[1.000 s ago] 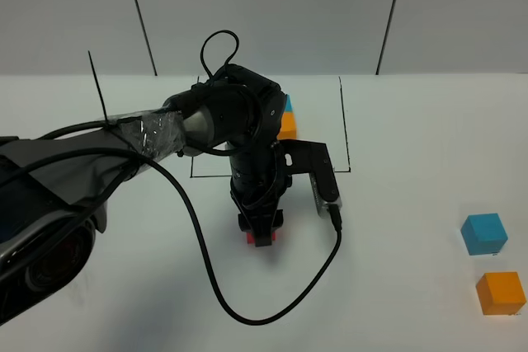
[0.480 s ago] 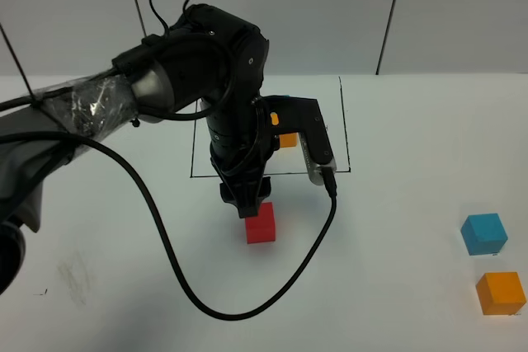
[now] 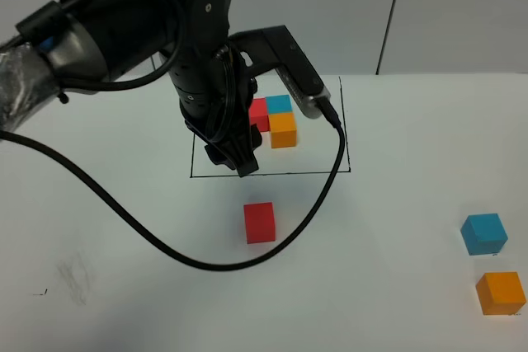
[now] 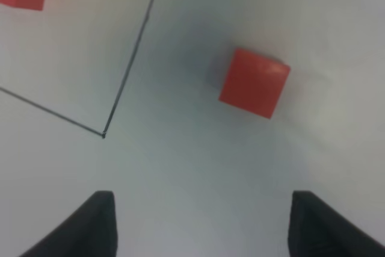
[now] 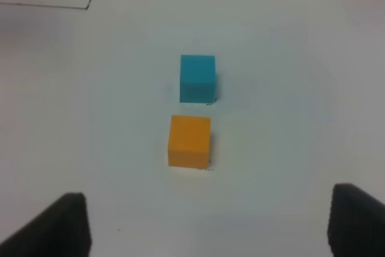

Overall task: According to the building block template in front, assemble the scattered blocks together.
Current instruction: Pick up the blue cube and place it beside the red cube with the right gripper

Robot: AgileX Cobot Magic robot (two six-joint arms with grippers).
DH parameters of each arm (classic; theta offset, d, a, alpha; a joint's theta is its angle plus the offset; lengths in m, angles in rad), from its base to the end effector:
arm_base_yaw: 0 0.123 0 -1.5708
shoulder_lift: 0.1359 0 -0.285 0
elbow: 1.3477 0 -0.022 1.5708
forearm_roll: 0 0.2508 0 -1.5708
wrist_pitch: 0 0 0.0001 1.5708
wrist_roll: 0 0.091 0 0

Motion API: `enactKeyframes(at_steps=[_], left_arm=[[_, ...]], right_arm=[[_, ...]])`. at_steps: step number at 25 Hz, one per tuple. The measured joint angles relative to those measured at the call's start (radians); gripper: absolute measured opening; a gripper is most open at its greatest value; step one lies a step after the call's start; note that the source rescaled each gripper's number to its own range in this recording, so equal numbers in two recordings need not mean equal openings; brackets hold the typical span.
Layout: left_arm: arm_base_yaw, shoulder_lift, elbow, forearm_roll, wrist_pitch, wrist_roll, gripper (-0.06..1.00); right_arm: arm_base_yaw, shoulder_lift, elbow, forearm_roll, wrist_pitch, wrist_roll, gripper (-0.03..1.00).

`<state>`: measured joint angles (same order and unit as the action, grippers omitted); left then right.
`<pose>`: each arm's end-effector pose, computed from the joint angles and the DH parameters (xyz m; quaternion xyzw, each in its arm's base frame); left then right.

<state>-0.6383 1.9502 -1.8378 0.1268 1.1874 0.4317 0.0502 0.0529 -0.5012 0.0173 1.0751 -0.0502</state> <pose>0.3465 -0.2438 0.3021 0.5117 0.8383 0.0434 0.1832 0.0025 0.0015 0.2766 -0.0438 0.8689 0.0086 0.4930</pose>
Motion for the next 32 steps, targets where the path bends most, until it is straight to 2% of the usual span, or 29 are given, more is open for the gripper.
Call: enactKeyframes(at_steps=[7,10,13,17,25,29,32], left_arm=[[0.023,-0.082,0.000,0.220,0.001,-0.317,0.54],[0.075,-0.117,0.000,0.254,0.001,-0.442,0.54],[0.139,-0.161,0.000,0.234,0.001,-0.525,0.54],[0.192,-0.239,0.007,0.163,0.000,-0.533,0.54],[0.199,-0.442,0.194,0.151,0.000,-0.483,0.54],[0.199,-0.566,0.316,0.184,0.000,-0.499,0.54],[0.199,-0.673,0.419,0.237,0.000,-0.550,0.54]], right_arm=[[0.000,0.000,0.000,0.000,0.000,0.000,0.64],[0.000,0.000,0.000,0.000,0.000,0.000,0.64],[0.000,0.000,0.000,0.000,0.000,0.000,0.64],[0.000,0.000,0.000,0.000,0.000,0.000,0.64],[0.000,0.000,0.000,0.000,0.000,0.000,0.64],[0.000,0.000,0.000,0.000,0.000,0.000,0.64],[0.000,0.000,0.000,0.000,0.000,0.000,0.64]])
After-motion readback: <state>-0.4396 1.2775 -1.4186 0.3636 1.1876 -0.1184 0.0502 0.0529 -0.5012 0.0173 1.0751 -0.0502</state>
